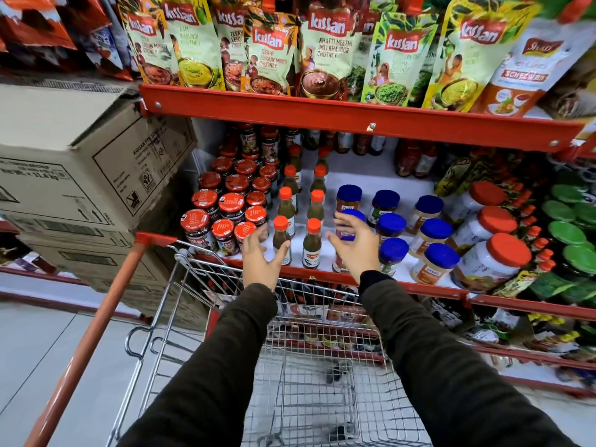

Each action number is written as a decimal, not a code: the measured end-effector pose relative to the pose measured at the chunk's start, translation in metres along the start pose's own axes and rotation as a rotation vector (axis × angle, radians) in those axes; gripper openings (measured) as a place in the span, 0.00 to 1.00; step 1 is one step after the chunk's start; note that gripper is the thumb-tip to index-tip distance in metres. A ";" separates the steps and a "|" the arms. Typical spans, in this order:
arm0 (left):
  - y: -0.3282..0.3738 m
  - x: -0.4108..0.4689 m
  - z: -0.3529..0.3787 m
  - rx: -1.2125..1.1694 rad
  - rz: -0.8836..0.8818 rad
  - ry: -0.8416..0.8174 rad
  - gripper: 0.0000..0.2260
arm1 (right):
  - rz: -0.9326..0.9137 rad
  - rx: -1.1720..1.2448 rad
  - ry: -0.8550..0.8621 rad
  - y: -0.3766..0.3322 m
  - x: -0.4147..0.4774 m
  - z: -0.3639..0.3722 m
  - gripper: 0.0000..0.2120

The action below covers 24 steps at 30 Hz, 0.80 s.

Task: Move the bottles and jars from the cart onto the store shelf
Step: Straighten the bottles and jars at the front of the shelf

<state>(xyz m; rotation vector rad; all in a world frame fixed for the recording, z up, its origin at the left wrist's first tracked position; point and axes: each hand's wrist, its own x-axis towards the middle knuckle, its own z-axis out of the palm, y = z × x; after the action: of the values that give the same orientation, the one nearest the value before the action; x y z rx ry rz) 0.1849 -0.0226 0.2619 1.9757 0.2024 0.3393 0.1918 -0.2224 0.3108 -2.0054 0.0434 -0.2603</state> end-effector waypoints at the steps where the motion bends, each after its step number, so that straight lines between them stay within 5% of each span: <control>1: 0.000 -0.009 0.005 -0.008 0.008 0.053 0.23 | -0.016 0.027 0.087 0.005 -0.005 -0.009 0.18; 5: 0.007 -0.047 0.038 -0.046 0.067 0.084 0.10 | -0.032 0.058 0.359 0.030 -0.022 -0.050 0.11; 8: 0.023 -0.074 0.073 -0.088 0.100 0.017 0.07 | 0.072 0.050 0.389 0.052 -0.025 -0.077 0.12; 11: 0.044 -0.094 0.106 -0.183 0.060 -0.135 0.09 | 0.273 0.171 0.224 0.066 -0.024 -0.093 0.18; 16: 0.082 -0.104 0.155 -0.454 -0.363 -0.483 0.23 | 0.506 0.328 -0.032 0.078 -0.015 -0.107 0.26; 20: 0.092 -0.105 0.177 -0.523 -0.526 -0.560 0.30 | 0.539 0.369 -0.129 0.083 -0.012 -0.116 0.17; 24: 0.090 -0.101 0.183 -0.554 -0.520 -0.570 0.28 | 0.550 0.327 -0.216 0.059 -0.035 -0.131 0.29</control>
<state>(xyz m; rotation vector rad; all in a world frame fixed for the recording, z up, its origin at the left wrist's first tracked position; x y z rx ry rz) 0.1483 -0.2469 0.2581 1.3362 0.2150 -0.4624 0.1362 -0.3596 0.3066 -1.6127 0.3834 0.2853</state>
